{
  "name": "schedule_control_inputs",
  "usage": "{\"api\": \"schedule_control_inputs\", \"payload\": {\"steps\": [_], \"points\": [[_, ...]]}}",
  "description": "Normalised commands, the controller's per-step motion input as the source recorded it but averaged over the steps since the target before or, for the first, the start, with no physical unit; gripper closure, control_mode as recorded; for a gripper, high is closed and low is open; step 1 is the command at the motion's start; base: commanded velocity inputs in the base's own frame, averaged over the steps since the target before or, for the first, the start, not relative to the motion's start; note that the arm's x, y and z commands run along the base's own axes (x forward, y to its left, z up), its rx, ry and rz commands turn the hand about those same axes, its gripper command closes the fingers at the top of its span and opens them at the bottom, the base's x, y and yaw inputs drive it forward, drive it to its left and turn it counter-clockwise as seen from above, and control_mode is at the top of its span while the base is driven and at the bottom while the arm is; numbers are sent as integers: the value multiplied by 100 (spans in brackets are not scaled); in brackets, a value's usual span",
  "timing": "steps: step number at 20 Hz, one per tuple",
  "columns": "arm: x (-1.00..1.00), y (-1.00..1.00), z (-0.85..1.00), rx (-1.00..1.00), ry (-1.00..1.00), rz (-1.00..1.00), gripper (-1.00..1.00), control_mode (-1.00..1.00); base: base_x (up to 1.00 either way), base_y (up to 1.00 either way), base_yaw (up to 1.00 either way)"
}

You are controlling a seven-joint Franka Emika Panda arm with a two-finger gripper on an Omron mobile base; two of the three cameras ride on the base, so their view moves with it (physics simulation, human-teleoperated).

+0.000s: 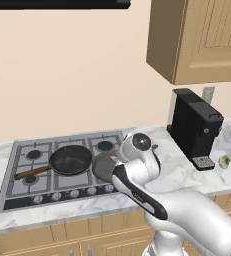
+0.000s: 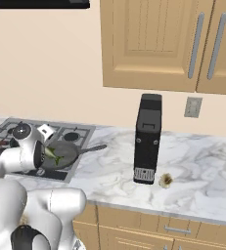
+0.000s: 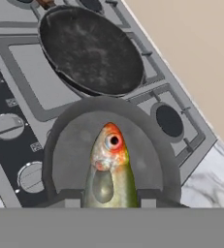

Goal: Place both pans onto different burners. Then place the garlic and the fish on different pans.

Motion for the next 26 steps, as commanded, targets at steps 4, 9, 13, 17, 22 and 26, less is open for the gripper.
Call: {"api": "schedule_control_inputs", "payload": {"steps": [4,9,13,17,22,26], "points": [[27,14,-11,0,7,-3,100,-100,0,0,0],[18,8,-14,0,12,-1,100,-100,0,0,0],[15,7,-20,0,20,-1,100,-100,0,0,0],[22,4,-21,-4,11,-2,100,-100,0,0,0],[20,1,-18,-8,1,-5,100,-100,0,0,0],[17,0,-32,-6,2,-4,100,-100,0,0,0]]}}
